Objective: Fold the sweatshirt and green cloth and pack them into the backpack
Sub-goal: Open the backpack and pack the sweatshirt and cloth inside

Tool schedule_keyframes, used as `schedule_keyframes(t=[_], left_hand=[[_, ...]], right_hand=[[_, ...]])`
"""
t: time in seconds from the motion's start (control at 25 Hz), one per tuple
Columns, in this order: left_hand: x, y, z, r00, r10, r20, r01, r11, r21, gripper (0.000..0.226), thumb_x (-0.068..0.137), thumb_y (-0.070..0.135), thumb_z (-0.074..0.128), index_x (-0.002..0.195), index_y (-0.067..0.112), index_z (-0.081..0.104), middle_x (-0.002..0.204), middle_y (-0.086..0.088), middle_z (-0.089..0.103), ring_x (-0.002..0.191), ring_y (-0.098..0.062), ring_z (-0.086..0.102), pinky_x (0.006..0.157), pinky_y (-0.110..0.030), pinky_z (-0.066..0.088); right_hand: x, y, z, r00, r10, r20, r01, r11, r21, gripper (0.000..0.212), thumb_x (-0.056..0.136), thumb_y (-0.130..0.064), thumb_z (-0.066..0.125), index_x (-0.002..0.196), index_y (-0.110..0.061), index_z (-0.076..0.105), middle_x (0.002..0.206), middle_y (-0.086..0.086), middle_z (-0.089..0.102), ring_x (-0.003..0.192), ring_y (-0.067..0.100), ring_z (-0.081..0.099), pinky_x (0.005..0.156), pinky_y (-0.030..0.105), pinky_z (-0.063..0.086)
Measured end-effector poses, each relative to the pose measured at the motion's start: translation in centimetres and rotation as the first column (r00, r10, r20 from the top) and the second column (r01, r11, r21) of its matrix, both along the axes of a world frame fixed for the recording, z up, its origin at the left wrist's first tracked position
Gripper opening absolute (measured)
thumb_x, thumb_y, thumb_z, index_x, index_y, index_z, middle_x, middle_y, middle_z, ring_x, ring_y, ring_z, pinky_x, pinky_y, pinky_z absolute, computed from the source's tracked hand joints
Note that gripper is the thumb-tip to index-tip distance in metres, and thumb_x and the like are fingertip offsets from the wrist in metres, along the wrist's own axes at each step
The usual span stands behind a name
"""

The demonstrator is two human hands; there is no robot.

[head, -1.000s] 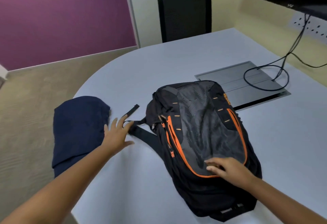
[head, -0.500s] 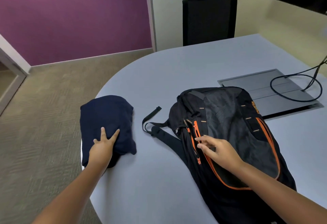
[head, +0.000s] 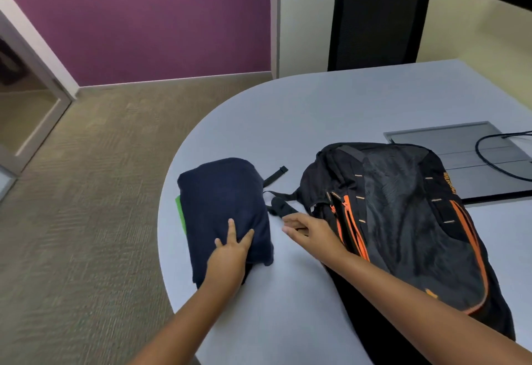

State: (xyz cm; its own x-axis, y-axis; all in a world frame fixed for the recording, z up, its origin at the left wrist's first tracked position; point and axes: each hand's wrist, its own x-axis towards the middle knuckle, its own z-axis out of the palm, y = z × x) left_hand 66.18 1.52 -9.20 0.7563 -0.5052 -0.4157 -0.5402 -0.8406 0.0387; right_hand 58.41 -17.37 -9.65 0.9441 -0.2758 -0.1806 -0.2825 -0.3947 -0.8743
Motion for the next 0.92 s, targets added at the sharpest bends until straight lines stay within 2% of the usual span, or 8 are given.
schedule_keyframes(t=[0.12,0.2,0.28,0.36,0.44,0.56,0.72,0.92], left_hand=[[-0.6,1.6,0.5,0.977,0.057,-0.204,-0.107,0.965,-0.239,0.074,0.090,0.039,0.055,0.148,0.036,0.008,0.157,0.000,-0.017,0.144,-0.040,0.006,0.104,-0.040,0.037],[0.9,3.0,0.6,0.941,0.252,-0.227,-0.335,0.792,-0.511,0.080,0.083,0.045,0.062,0.148,0.024,0.020,0.159,-0.001,0.005,0.144,-0.028,0.015,0.110,-0.038,0.028],[3.6,4.5,-0.3,0.846,0.480,-0.232,-0.508,0.594,-0.623,0.079,0.081,0.046,0.064,0.143,0.012,0.031,0.151,-0.010,0.029,0.138,-0.028,0.031,0.111,-0.041,0.030],[6.1,5.5,-1.5,0.705,0.556,-0.441,-0.700,0.442,-0.561,0.081,0.075,0.055,0.064,0.136,0.009,0.039,0.139,-0.013,0.045,0.125,-0.030,0.045,0.105,-0.045,0.039],[7.6,6.1,-2.6,0.552,0.513,-0.658,-0.833,0.303,-0.463,0.072,0.077,0.052,0.066,0.130,0.009,0.043,0.130,-0.009,0.054,0.115,-0.027,0.054,0.097,-0.041,0.046],[8.6,6.4,-3.0,0.349,0.375,-0.859,-0.937,0.159,-0.311,0.079,0.068,0.061,0.069,0.127,0.011,0.050,0.120,-0.003,0.063,0.107,-0.021,0.060,0.086,-0.031,0.049],[9.0,6.2,-2.2,0.280,0.229,-0.932,-0.959,0.102,-0.263,0.089,0.052,0.066,0.077,0.122,0.014,0.057,0.111,-0.002,0.069,0.101,-0.019,0.065,0.077,-0.027,0.051],[7.7,4.4,0.2,0.180,-0.045,-0.983,-0.984,-0.012,-0.179,0.054,0.073,0.040,0.068,0.120,0.016,0.059,0.111,-0.004,0.071,0.101,-0.020,0.067,0.076,-0.030,0.053]], right_hand=[[2.0,1.5,-1.6,0.990,-0.018,-0.140,0.030,0.996,0.083,0.048,0.084,-0.038,0.066,0.126,-0.020,0.053,0.128,0.000,0.057,0.115,0.010,0.054,0.102,0.028,0.043],[3.3,2.1,-1.9,0.969,-0.070,-0.237,0.110,0.981,0.158,0.058,0.084,-0.043,0.064,0.133,-0.018,0.046,0.135,0.002,0.051,0.121,0.014,0.050,0.101,0.026,0.039],[4.9,2.4,-2.5,0.939,-0.111,-0.325,0.192,0.955,0.226,0.066,0.084,-0.050,0.061,0.137,-0.017,0.040,0.136,0.002,0.050,0.125,0.015,0.048,0.104,0.028,0.038],[6.4,2.9,-2.8,0.918,-0.117,-0.380,0.245,0.919,0.309,0.078,0.078,-0.062,0.060,0.138,-0.018,0.040,0.131,-0.001,0.052,0.122,0.014,0.050,0.105,0.032,0.040],[7.6,3.6,-3.5,0.915,-0.071,-0.398,0.268,0.844,0.464,0.092,0.063,-0.075,0.062,0.135,-0.021,0.044,0.130,-0.005,0.056,0.117,0.012,0.055,0.103,0.033,0.044],[8.6,4.9,-3.4,0.937,0.023,-0.347,0.194,0.794,0.576,0.070,0.071,-0.067,0.063,0.128,-0.028,0.052,0.124,-0.010,0.061,0.112,0.007,0.058,0.099,0.027,0.044],[9.2,5.1,-2.7,0.935,-0.036,-0.354,0.250,0.774,0.581,0.072,0.064,-0.064,0.072,0.122,-0.023,0.058,0.115,-0.008,0.067,0.106,0.010,0.062,0.098,0.029,0.047],[7.9,3.4,0.3,0.944,-0.072,-0.322,0.265,0.746,0.610,0.060,0.072,-0.057,0.067,0.119,-0.021,0.059,0.113,-0.004,0.068,0.104,0.012,0.064,0.091,0.027,0.049]])
